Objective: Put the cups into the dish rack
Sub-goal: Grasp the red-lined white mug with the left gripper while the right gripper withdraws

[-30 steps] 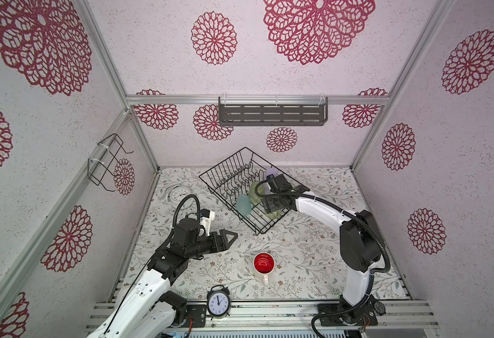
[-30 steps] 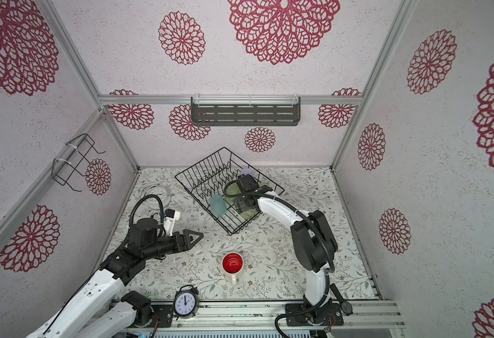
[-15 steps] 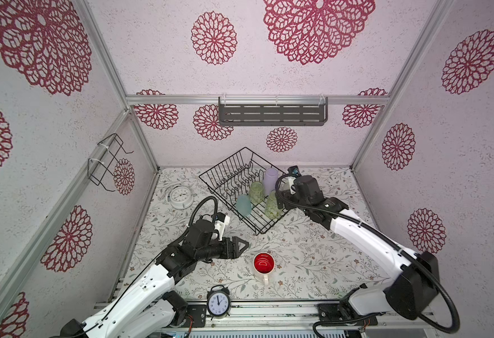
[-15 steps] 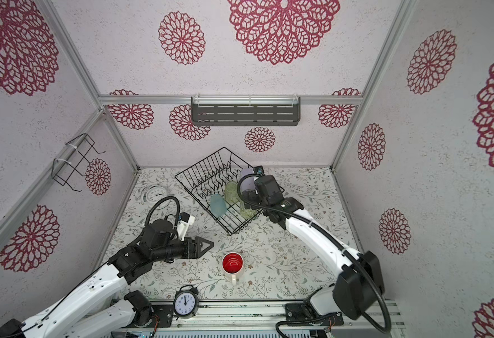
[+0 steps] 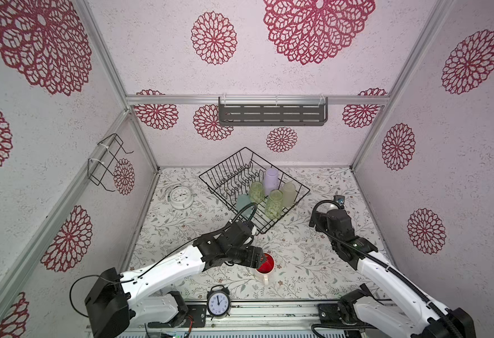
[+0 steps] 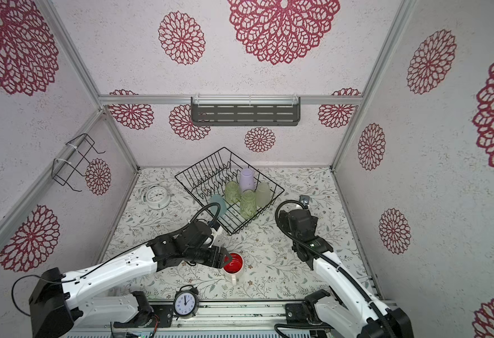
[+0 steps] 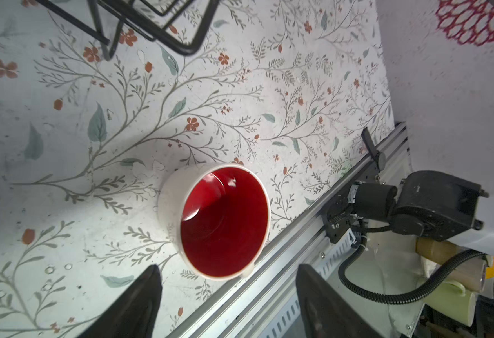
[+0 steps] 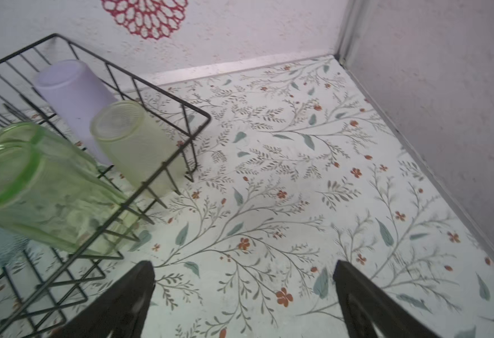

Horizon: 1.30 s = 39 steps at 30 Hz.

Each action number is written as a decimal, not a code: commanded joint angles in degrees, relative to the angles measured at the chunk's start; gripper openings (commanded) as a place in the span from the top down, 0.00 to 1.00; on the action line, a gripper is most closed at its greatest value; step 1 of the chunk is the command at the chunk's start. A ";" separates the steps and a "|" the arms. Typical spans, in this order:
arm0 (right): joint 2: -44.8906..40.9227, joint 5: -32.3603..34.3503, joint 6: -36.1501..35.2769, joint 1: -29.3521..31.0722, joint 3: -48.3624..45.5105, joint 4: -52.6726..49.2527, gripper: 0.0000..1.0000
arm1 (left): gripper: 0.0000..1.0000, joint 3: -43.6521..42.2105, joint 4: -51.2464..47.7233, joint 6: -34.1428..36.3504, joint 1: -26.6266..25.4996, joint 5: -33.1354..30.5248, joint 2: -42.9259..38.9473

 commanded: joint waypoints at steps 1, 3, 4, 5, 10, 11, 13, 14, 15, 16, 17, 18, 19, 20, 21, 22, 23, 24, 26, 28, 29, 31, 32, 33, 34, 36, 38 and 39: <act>-3.92 0.21 3.76 -0.52 -2.03 5.20 0.01 | 0.24 1.39 -3.28 -0.86 -0.72 -3.29 2.76; -5.02 0.02 3.95 -0.55 -2.89 5.62 0.01 | 0.22 1.97 -4.43 -1.30 -0.89 -3.91 4.52; -5.30 -0.05 3.95 -0.65 -3.12 5.78 0.01 | 0.22 2.41 -5.21 -1.52 -1.18 -4.67 5.40; -5.43 -0.07 4.02 -0.60 -3.21 5.88 0.01 | 0.21 2.85 -6.04 -1.80 -1.55 -5.61 6.14; -5.35 -1.02 4.38 -0.68 -3.22 6.30 0.01 | 0.23 4.35 -8.75 -3.02 -3.26 -8.25 11.00; -5.35 -1.19 4.54 -0.74 -3.22 6.33 0.01 | 0.25 4.76 -8.98 -3.34 -3.50 -8.62 12.33; -5.38 -1.30 4.94 -0.74 -3.22 6.42 0.01 | 0.31 5.82 -9.81 -3.86 -4.01 -10.19 14.14; -5.35 -1.47 5.06 -0.74 -3.22 6.42 0.01 | 0.32 6.34 -10.06 -4.04 -4.31 -10.85 14.86; -5.42 -1.64 5.16 -0.74 -3.22 6.42 0.01 | 0.33 6.63 -10.12 -4.13 -4.47 -11.51 15.24; -5.51 -1.81 5.27 -0.74 -3.30 6.42 0.01 | 0.34 6.90 -10.09 -4.21 -4.58 -12.03 15.59; -5.60 -1.84 5.27 -0.74 -3.31 6.46 0.01 | 0.36 7.03 -10.09 -4.27 -4.67 -12.61 15.83; -5.62 -1.92 5.27 -0.74 -3.39 6.45 0.01 | 0.39 7.21 -10.11 -4.31 -4.67 -13.04 15.96; -5.77 -1.96 5.32 -0.81 -3.44 6.40 0.01 | 0.43 7.27 -10.27 -4.31 -4.67 -13.41 15.97; -5.89 -2.01 5.31 -0.83 -3.48 6.33 0.01 | 0.47 7.23 -10.42 -4.22 -4.67 -13.69 15.91; -5.99 -2.01 5.40 -0.82 -3.57 6.33 0.01 | 0.49 7.07 -10.59 -4.14 -4.67 -13.79 15.74; -6.12 -2.05 5.44 -0.82 -3.66 6.24 0.01 | 0.52 6.68 -10.72 -4.18 -4.67 -14.09 15.42; -6.35 -2.10 5.53 -0.83 -3.81 6.15 0.01 | 0.56 6.15 -10.52 -4.22 -4.67 -14.13 14.98; -6.44 -2.10 5.50 -0.82 -3.92 6.20 0.01 | 0.59 5.71 -10.30 -4.22 -4.67 -13.84 14.71; -6.75 -2.23 5.71 -0.79 -4.31 6.48 0.01 | 0.62 5.05 -9.77 -4.54 -4.71 -13.68 14.30; -6.93 -2.34 6.02 -0.79 -4.78 7.13 0.01 | 0.63 5.00 -9.42 -4.75 -4.67 -13.37 14.51; -7.09 -2.43 6.23 -0.78 -5.01 7.44 0.01 | 0.63 5.09 -9.32 -4.84 -4.67 -13.27 14.84; -7.11 -2.66 6.71 -0.81 -5.15 7.74 0.01 | 0.66 5.43 -9.21 -4.92 -4.67 -13.11 15.58; -7.12 -2.76 6.77 -0.83 -5.15 7.82 0.01 | 0.70 5.71 -9.14 -4.93 -4.67 -13.10 15.99; -7.15 -2.86 6.81 -0.82 -5.11 7.82 0.01 | 0.74 5.81 -9.14 -4.93 -4.67 -13.24 16.14; -7.22 -2.89 6.79 -0.83 -5.02 7.82 0.01 | 0.77 5.82 -9.42 -5.01 -4.67 -13.44 16.15; -7.44 -3.06 6.73 -0.90 -4.89 7.73 0.01 | 0.83 5.37 -9.85 -5.36 -4.67 -14.29 15.15; -7.68 -3.32 6.42 -0.88 -4.97 7.95 0.01 | 0.88 4.06 -8.61 -5.41 -4.67 -14.09 12.91; -7.73 -3.40 6.47 -0.92 -4.93 7.84 0.01 | 0.89 3.34 -7.65 -5.37 -4.69 -13.58 11.65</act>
